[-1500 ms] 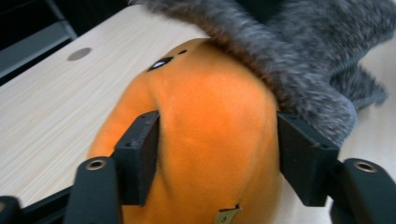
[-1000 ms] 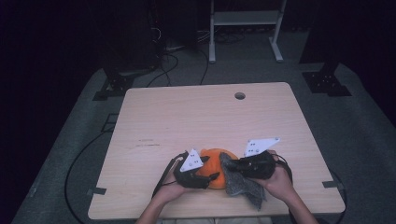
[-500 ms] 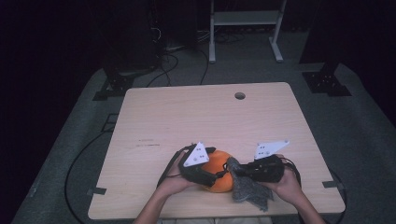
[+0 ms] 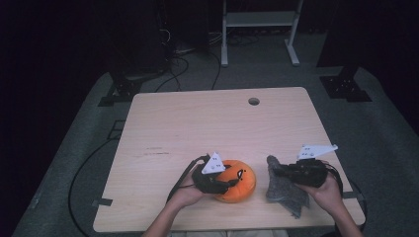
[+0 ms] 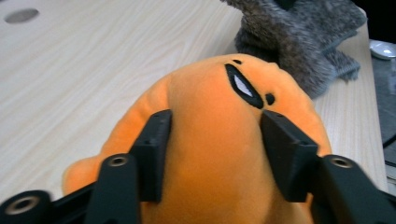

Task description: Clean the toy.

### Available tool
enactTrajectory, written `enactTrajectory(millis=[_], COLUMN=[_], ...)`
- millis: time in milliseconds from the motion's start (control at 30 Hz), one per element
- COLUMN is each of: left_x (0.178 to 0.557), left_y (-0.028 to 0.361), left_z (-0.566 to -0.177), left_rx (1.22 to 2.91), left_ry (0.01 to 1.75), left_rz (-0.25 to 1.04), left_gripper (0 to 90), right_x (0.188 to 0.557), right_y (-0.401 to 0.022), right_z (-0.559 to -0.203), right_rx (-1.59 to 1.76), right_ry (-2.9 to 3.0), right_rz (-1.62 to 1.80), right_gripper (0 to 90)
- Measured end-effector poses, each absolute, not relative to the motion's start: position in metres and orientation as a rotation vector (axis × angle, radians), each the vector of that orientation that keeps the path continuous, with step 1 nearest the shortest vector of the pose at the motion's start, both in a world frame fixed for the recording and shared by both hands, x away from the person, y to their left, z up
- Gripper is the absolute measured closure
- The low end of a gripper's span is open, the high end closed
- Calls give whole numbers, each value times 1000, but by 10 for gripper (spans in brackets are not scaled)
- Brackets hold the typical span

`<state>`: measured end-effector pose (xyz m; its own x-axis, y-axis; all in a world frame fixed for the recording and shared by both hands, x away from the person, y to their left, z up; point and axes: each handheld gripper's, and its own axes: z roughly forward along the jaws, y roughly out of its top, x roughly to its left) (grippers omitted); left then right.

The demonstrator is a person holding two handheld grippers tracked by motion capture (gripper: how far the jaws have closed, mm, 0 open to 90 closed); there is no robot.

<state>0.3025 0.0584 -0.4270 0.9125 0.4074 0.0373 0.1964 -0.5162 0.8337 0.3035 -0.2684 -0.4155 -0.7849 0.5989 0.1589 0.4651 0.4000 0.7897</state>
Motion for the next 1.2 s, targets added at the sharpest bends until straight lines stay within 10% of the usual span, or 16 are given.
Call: enactTrajectory(millis=[433, 1200], left_x=[298, 347], left_y=[60, 57], left_z=[-416, -410], left_rx=[2036, 2084], left_ry=[446, 540], left_rz=[301, 501], left_gripper=[543, 514], right_x=[316, 317], right_y=[-300, -302], right_z=[-430, -429], right_rx=[1108, 1111], right_ry=[2374, 2342], right_rz=[1275, 1395], right_gripper=[499, 457])
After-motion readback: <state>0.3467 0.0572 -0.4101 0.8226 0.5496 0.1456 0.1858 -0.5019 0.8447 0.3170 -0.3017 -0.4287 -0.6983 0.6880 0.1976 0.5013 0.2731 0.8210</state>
